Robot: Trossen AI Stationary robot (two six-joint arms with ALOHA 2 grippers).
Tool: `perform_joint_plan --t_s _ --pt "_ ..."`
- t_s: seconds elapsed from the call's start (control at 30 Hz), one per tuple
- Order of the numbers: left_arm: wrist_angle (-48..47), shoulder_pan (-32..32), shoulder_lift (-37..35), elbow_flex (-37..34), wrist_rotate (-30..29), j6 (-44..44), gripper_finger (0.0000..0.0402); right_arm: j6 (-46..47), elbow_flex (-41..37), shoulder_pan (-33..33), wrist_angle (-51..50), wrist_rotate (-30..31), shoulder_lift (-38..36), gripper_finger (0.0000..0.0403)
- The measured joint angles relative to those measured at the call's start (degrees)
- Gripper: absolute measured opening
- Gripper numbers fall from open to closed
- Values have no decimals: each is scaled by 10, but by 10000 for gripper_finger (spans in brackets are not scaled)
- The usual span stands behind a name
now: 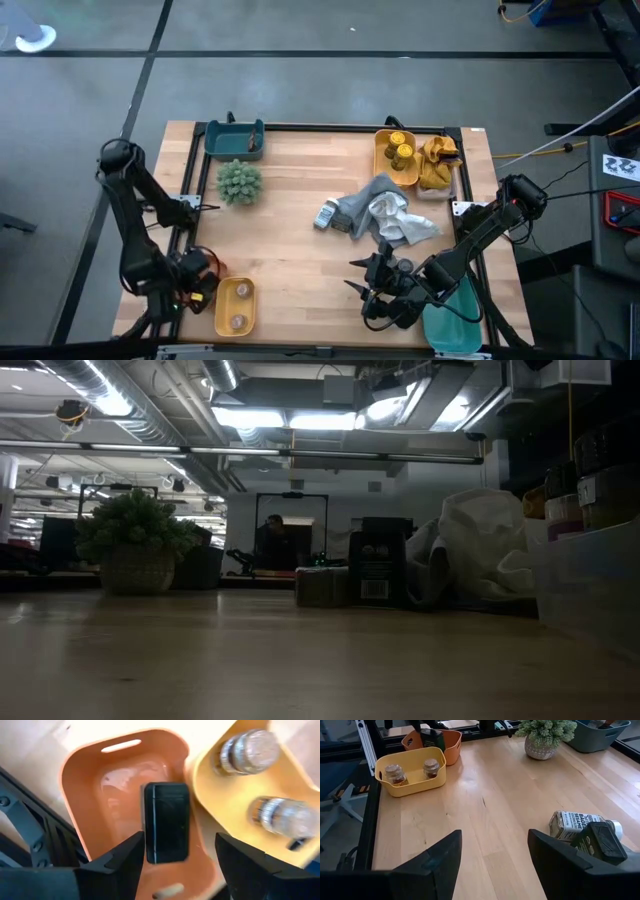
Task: Sort spices by type
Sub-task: Put the black seasoning can into the orange bin
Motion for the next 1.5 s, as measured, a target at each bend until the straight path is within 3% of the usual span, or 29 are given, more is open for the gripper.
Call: perform_joint_plan --t_s 0.1,0.23,0.53,0.63,0.9,1.2,1.5 --pt "0 0 -34 0 -8 2 226 0 0 0 0 -2 0 227" --pt "1 0 -72 0 -61 0 226 0 0 0 0 -4 0 227" --pt "2 3 -108 0 -280 4 226 0 0 0 0 -9 0 227" --pt "3 17 -108 0 -326 19 226 0 0 0 0 -4 0 227" --pt "6 77 -108 0 -338 104 226 0 0 -35 -1 36 0 227" --pt "46 127 -108 0 -337 234 226 -47 0 -130 -3 -61 0 227" --pt "80 145 -107 0 -336 328 226 -47 0 -191 -4 -121 0 227"
